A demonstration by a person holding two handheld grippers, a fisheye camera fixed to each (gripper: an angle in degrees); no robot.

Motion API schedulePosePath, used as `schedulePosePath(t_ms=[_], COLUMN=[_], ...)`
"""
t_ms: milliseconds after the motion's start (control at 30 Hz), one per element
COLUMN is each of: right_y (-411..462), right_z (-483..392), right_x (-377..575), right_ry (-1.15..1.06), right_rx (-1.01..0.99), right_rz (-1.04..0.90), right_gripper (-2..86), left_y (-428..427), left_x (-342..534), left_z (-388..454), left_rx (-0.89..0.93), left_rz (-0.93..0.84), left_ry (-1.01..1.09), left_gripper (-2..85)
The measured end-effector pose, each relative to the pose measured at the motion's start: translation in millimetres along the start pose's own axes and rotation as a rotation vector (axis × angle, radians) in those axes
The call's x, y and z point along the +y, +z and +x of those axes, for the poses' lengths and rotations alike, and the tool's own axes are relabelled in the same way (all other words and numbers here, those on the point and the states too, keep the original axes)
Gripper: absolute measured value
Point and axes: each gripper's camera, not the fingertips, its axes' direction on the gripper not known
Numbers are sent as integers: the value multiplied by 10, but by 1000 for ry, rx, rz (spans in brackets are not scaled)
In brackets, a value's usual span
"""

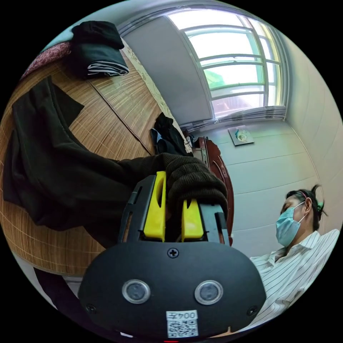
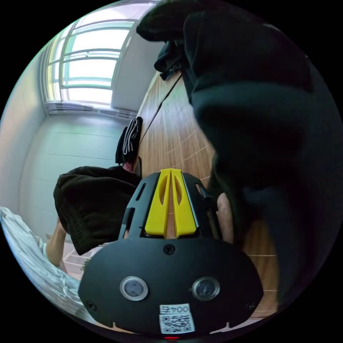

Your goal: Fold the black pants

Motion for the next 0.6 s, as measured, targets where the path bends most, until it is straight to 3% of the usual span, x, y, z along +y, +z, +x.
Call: schedulePosePath(t_ms=[133,267,367,467,600], right_y=[-766,-1920,-2585,-2435,-1995], right_z=[227,608,584,-108,-995], right_x=[-287,-849,-1042,-715,206], right_ry=[-96,-105,-78,-193,-224], right_rx=[156,506,380,386,225], right_rz=[-9,67,78,15,61], right_gripper=[-8,-8,-6,0,52], left_y=[-19,-153,-292,-391,-312], left_x=[-132,-321,-479,-605,-850], left_z=[-190,-437,-630,-873,-1053], left_rx=[-17,-12,-3,0,-66], left_rz=[-44,-77,-97,-110,-200], left_ry=[44,63,79,68,102], left_gripper=[40,41,41,42,44])
